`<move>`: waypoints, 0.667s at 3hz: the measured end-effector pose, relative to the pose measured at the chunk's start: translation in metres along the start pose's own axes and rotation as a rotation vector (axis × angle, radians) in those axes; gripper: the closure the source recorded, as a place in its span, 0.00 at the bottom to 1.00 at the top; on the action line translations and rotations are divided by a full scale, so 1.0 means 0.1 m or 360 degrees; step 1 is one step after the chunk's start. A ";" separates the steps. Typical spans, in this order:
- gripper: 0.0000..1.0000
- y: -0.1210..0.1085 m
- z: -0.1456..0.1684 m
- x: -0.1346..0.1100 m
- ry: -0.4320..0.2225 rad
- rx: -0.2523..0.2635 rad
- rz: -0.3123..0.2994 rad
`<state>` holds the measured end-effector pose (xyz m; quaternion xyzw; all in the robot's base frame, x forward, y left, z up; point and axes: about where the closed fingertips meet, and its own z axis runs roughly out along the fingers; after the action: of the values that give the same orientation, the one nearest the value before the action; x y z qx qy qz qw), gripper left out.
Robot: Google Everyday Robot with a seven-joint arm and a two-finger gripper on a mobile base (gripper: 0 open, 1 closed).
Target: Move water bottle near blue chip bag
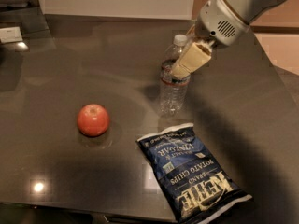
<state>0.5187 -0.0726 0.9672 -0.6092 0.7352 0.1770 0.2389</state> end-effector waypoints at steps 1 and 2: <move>1.00 0.19 0.07 0.09 0.0013 -0.0018 -0.0025; 0.82 0.29 0.11 0.16 0.0033 -0.0016 -0.0036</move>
Offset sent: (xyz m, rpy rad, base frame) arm -0.0414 -0.0055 -0.0308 -0.0383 0.0042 0.0259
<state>0.4892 -0.0735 0.9479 -0.6204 0.7298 0.1717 0.2302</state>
